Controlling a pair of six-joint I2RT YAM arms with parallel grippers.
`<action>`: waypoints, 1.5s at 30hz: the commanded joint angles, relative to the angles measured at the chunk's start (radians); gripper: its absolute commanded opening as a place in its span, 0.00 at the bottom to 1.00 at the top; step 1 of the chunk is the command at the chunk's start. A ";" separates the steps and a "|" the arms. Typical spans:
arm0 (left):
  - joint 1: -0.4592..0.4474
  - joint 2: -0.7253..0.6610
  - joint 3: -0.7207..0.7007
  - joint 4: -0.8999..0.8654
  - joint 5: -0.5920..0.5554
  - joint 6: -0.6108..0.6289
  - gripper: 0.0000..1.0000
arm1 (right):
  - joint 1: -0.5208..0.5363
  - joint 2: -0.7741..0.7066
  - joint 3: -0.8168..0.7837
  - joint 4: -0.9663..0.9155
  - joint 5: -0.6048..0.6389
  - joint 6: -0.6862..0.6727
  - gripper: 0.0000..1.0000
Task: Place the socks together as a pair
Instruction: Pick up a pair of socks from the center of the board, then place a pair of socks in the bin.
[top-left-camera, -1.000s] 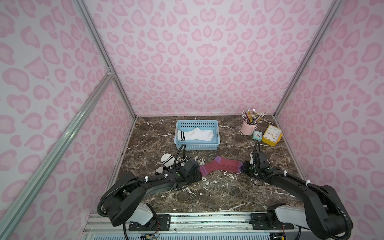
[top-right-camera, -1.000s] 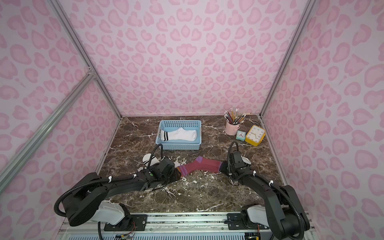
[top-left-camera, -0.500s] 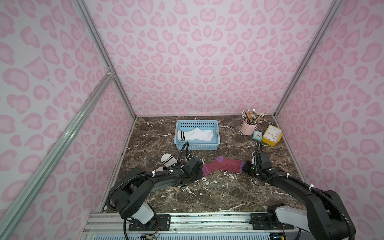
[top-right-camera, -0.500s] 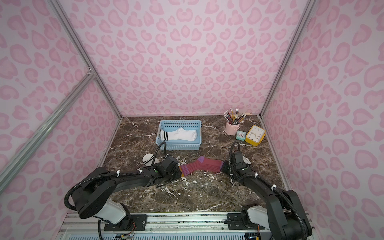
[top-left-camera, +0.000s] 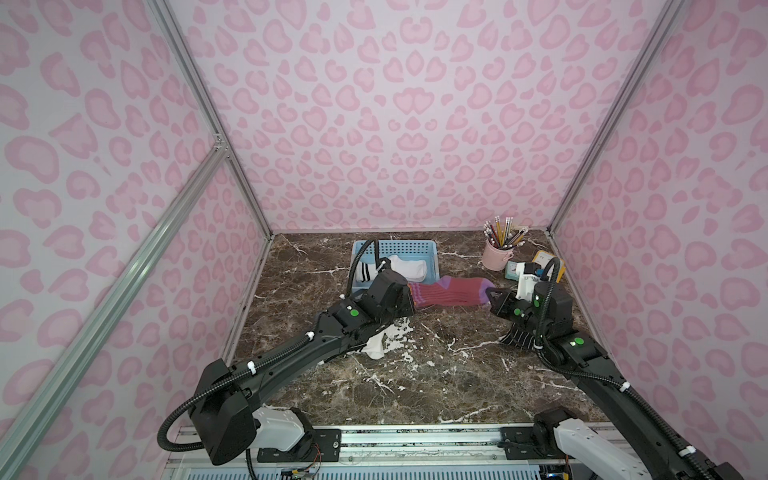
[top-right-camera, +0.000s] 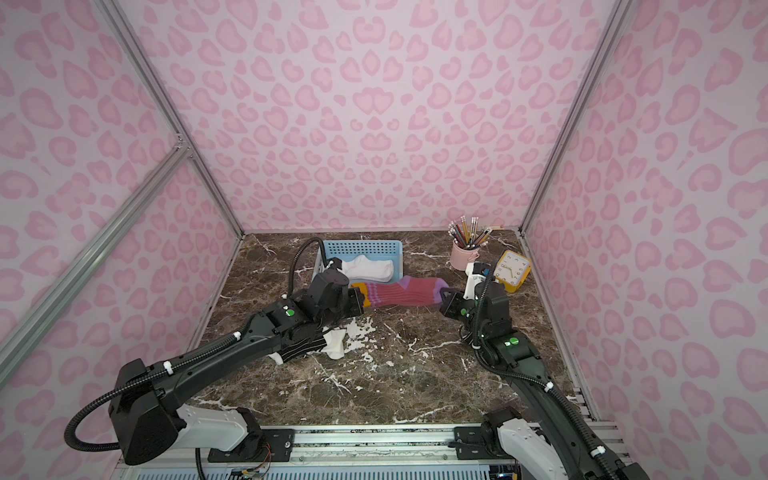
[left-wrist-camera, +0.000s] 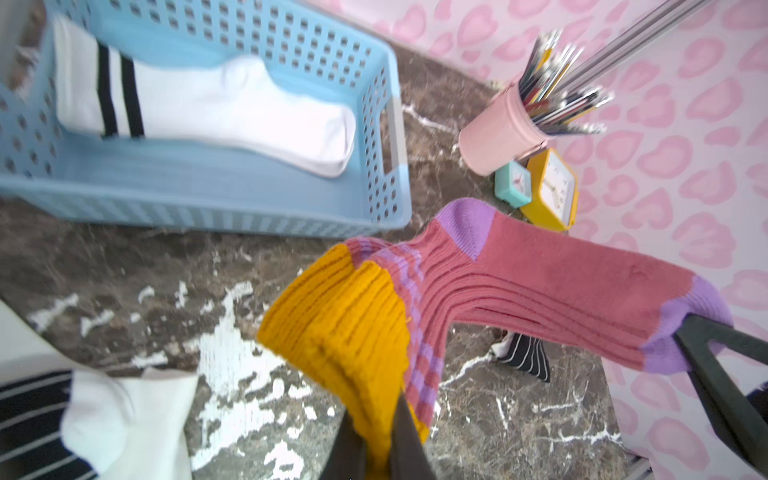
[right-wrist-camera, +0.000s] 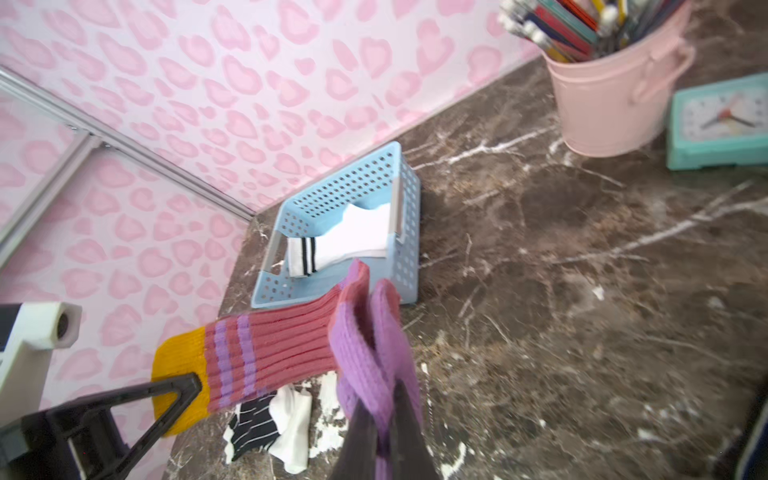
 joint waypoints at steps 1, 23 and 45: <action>0.067 0.015 0.070 -0.073 -0.030 0.121 0.03 | 0.027 0.075 0.088 0.076 0.033 -0.029 0.00; 0.426 0.530 0.460 -0.006 -0.021 0.339 0.03 | 0.126 1.003 0.747 0.231 0.039 -0.089 0.00; 0.438 0.551 0.501 -0.012 -0.008 0.343 0.58 | 0.153 1.041 0.783 0.147 0.125 -0.142 0.55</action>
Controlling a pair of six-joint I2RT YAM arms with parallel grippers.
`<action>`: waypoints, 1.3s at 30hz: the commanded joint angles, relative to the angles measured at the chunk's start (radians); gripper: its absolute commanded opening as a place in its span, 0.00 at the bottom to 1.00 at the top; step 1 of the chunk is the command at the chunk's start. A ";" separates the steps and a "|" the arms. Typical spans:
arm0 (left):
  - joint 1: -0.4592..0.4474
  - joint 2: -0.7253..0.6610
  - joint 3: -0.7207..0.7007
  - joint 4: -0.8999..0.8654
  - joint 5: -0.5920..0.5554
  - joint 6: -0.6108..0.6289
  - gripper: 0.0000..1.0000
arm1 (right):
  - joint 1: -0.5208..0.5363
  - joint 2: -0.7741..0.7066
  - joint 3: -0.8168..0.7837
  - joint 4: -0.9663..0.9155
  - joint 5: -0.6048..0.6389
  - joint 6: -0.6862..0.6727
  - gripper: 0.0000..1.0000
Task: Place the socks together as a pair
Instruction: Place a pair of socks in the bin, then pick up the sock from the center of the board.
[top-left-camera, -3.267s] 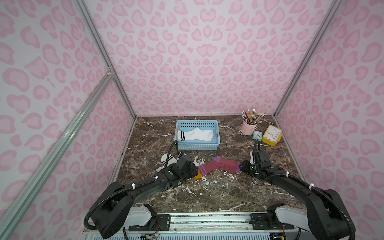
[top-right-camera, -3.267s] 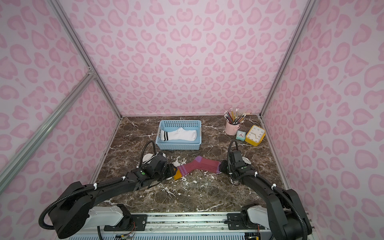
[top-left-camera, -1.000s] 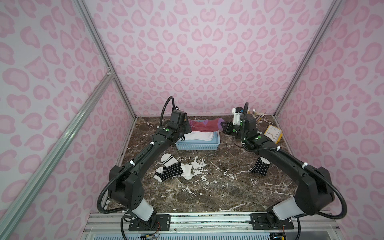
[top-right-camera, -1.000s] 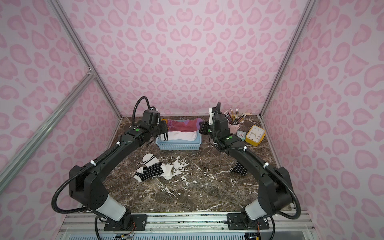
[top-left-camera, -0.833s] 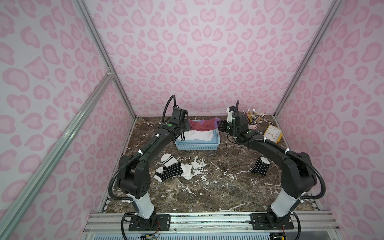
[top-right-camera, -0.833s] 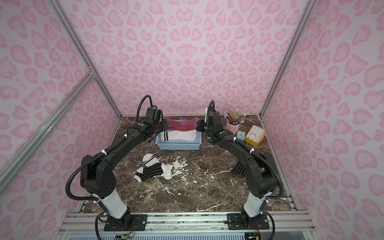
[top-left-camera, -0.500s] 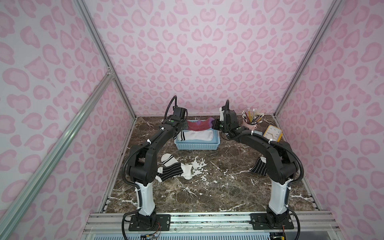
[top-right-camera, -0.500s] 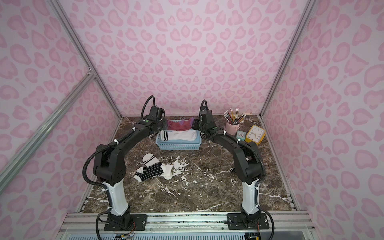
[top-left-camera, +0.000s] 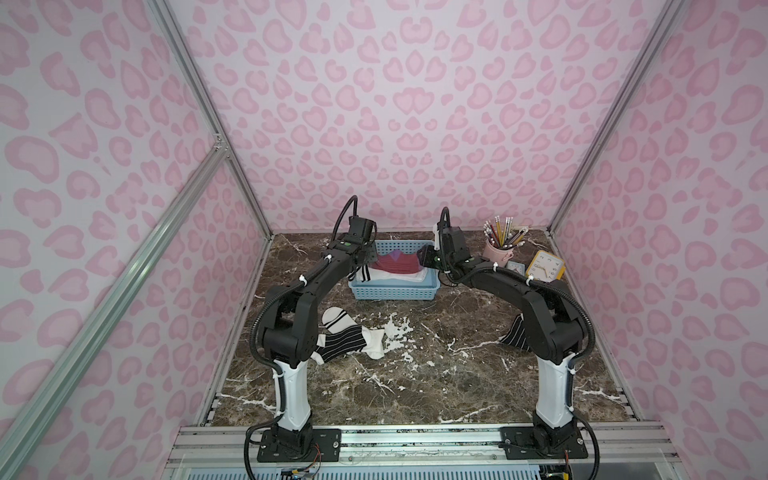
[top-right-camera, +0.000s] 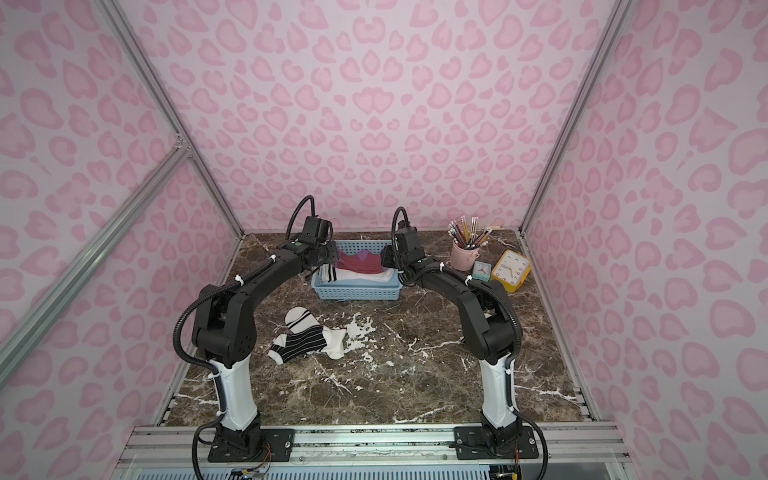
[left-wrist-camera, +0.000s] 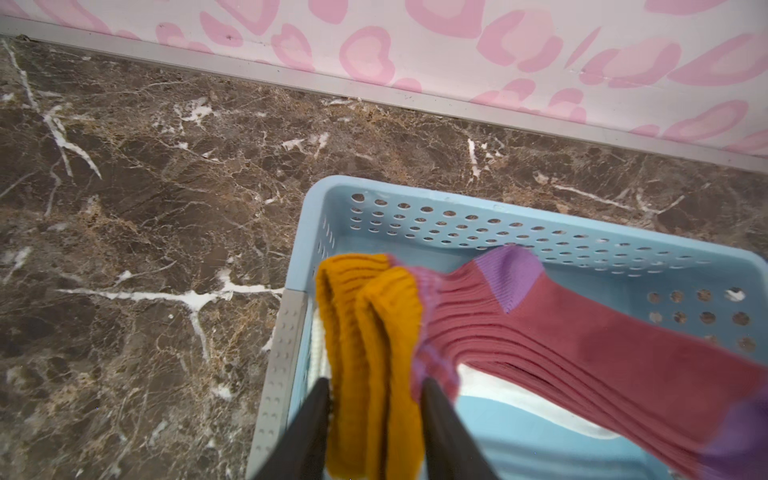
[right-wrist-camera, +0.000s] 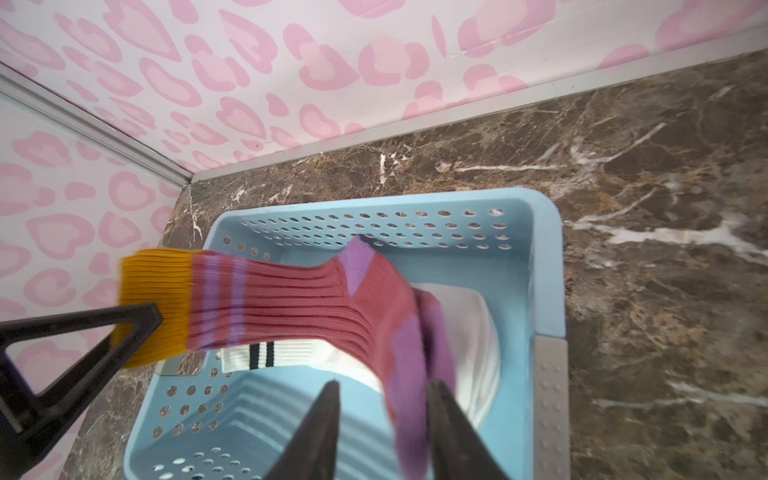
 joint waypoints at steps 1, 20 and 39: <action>0.000 -0.069 0.026 0.016 -0.004 -0.006 0.62 | 0.002 -0.066 0.027 -0.025 0.053 -0.035 0.57; -0.023 -0.666 -0.511 -0.012 0.276 -0.149 0.56 | 0.152 -0.764 -0.514 -0.150 0.070 0.083 0.57; -0.031 -0.910 -0.867 -0.056 0.085 -0.434 0.61 | 0.517 -0.297 -0.485 0.118 0.049 0.271 0.37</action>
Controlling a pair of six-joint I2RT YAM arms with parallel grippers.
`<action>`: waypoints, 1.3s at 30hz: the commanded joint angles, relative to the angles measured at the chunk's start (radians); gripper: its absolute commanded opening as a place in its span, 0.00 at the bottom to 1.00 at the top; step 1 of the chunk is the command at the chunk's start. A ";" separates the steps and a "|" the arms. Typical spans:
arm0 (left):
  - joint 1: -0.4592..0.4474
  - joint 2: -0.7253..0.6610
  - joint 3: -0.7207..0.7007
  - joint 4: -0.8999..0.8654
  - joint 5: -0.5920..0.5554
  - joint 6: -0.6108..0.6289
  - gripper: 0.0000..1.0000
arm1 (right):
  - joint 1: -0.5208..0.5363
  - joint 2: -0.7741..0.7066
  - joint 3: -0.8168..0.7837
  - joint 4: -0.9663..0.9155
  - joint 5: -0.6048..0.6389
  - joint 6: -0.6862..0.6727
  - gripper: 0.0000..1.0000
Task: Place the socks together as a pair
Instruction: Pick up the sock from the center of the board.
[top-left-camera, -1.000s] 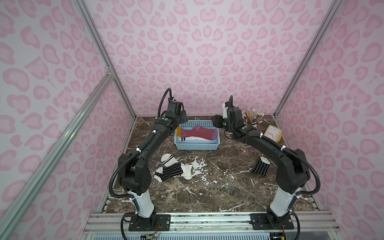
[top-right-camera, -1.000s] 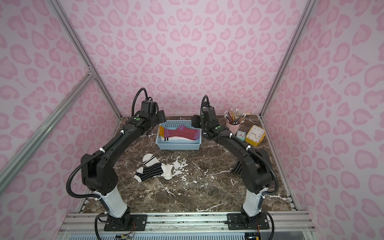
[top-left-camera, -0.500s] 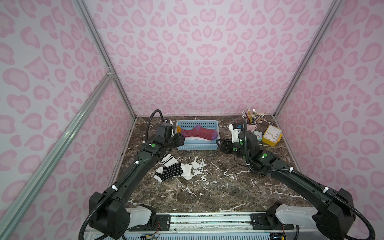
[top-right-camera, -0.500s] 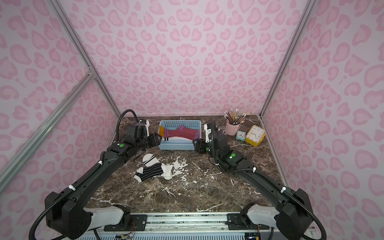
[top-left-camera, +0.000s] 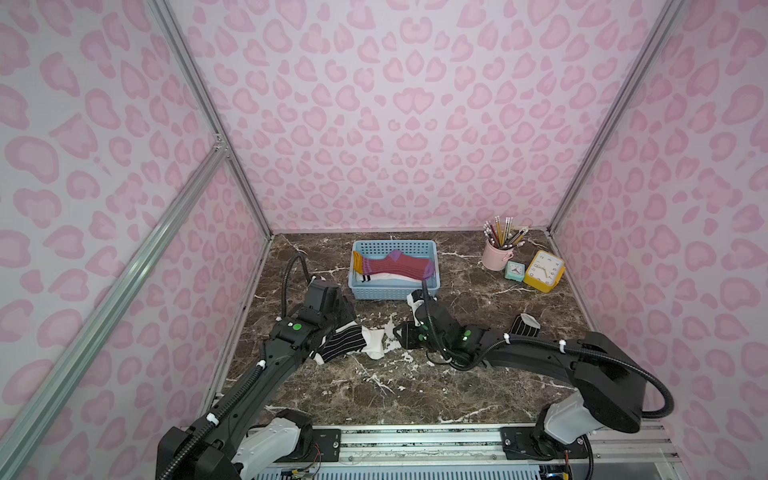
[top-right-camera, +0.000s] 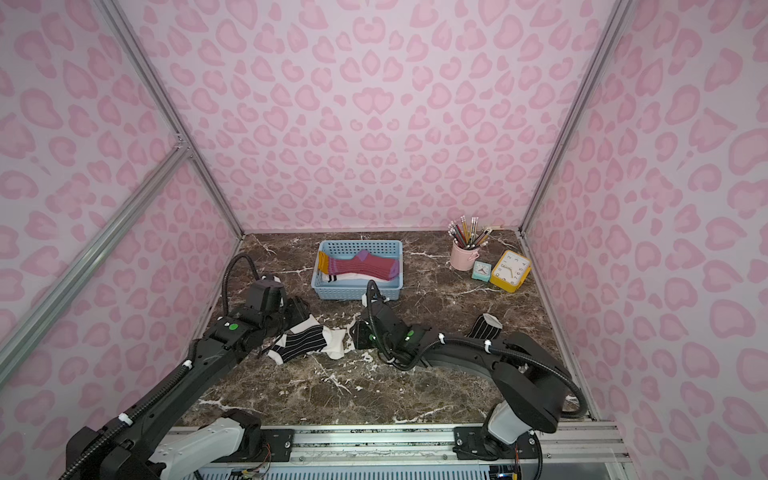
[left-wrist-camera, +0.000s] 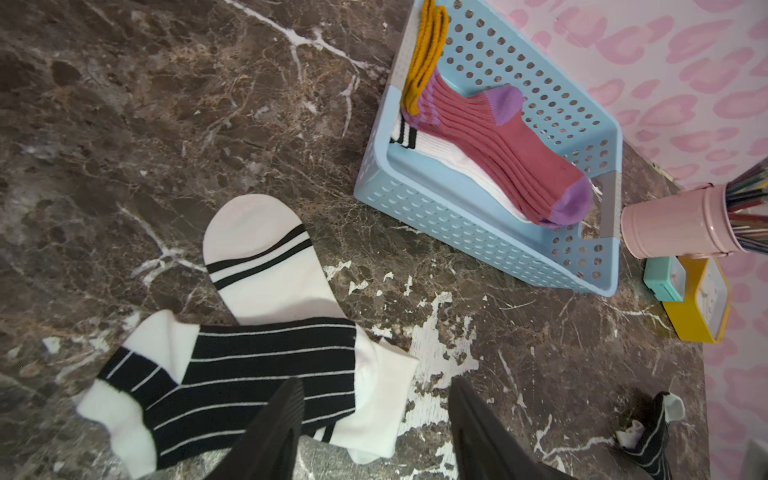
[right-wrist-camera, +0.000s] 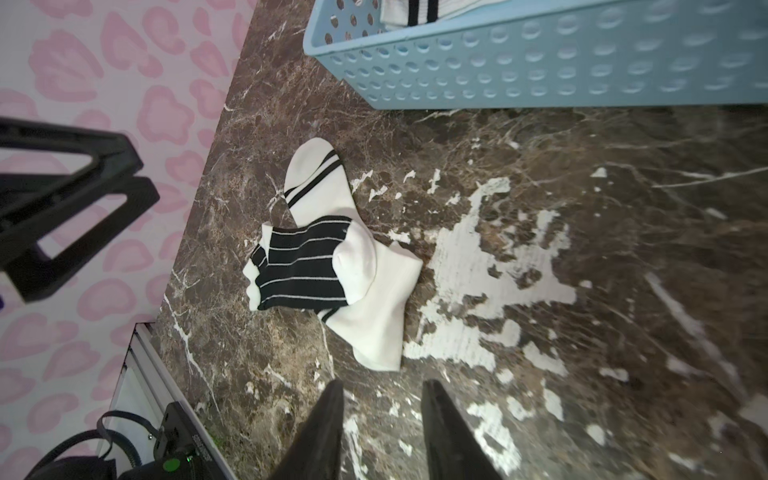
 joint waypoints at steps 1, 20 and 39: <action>0.002 -0.006 -0.024 0.018 -0.021 -0.067 0.60 | 0.018 0.097 0.083 0.058 -0.039 -0.007 0.37; 0.005 -0.146 -0.117 -0.008 -0.031 -0.148 0.62 | 0.013 0.422 0.311 0.042 -0.099 0.002 0.40; 0.006 -0.200 -0.102 -0.019 -0.063 -0.143 0.61 | 0.059 0.201 0.464 -0.080 -0.121 -0.098 0.03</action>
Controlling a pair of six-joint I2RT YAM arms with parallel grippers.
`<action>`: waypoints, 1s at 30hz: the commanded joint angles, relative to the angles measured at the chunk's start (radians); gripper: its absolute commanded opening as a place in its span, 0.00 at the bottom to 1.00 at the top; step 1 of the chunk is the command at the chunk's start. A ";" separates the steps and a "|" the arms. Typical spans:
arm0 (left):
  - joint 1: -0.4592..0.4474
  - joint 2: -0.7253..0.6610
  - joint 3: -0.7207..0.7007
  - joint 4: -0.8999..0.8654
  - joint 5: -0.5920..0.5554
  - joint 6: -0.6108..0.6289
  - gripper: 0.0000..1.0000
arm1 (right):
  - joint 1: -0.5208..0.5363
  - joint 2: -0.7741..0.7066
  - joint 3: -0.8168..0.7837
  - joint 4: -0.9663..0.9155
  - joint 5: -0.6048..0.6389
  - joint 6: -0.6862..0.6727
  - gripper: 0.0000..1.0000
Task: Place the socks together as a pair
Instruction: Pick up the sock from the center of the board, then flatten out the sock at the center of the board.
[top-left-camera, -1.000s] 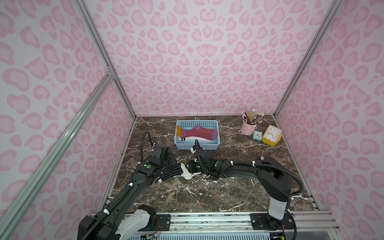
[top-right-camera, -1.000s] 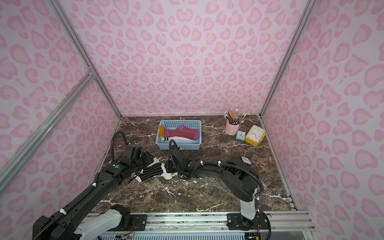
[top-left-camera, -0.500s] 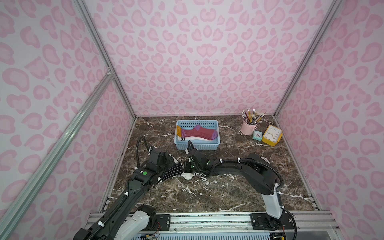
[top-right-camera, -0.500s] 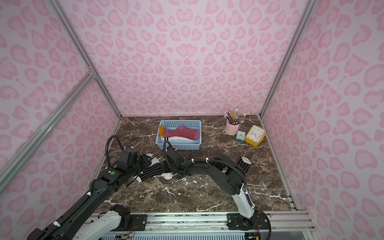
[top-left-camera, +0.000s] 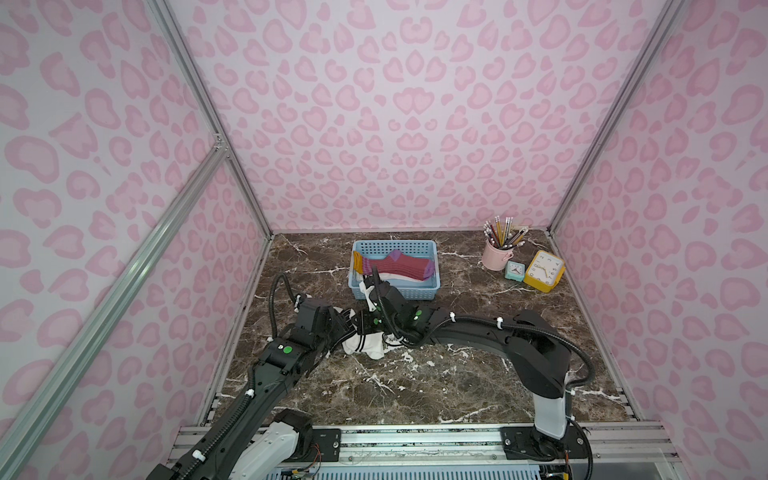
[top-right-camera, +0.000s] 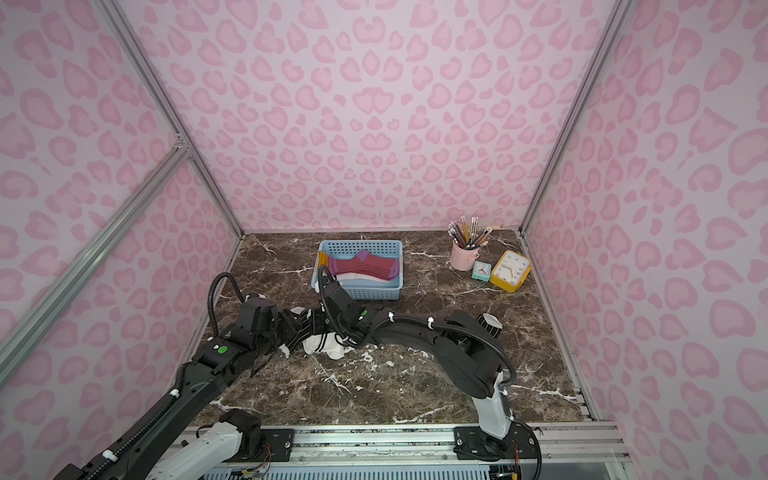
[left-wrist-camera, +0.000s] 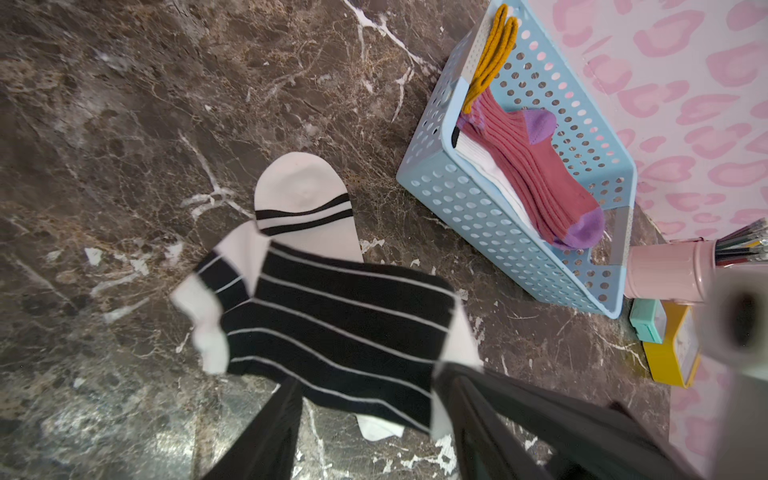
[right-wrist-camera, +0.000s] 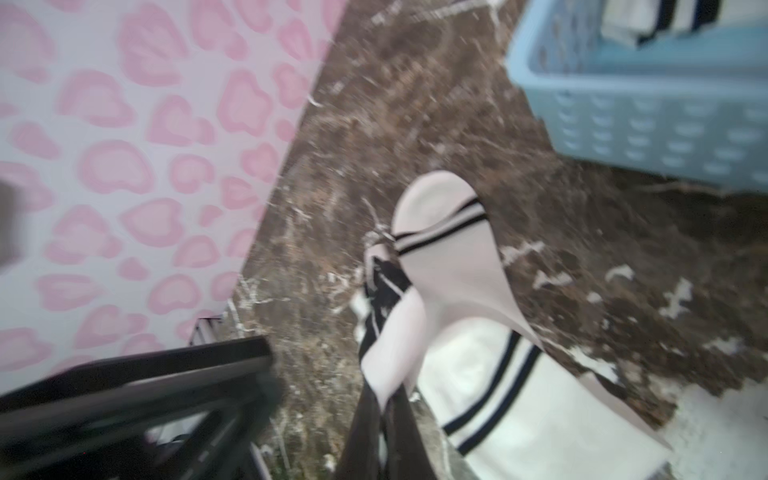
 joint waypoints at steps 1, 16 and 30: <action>0.001 -0.019 0.019 0.011 -0.029 0.003 0.61 | 0.007 -0.085 0.012 -0.031 0.006 -0.045 0.03; -0.112 -0.023 -0.060 0.418 0.238 0.049 0.61 | -0.174 -0.749 -0.522 -0.244 0.273 0.041 0.00; -0.203 0.000 -0.040 0.392 0.115 0.018 0.60 | -0.226 -0.689 -0.503 -0.129 0.130 0.038 0.00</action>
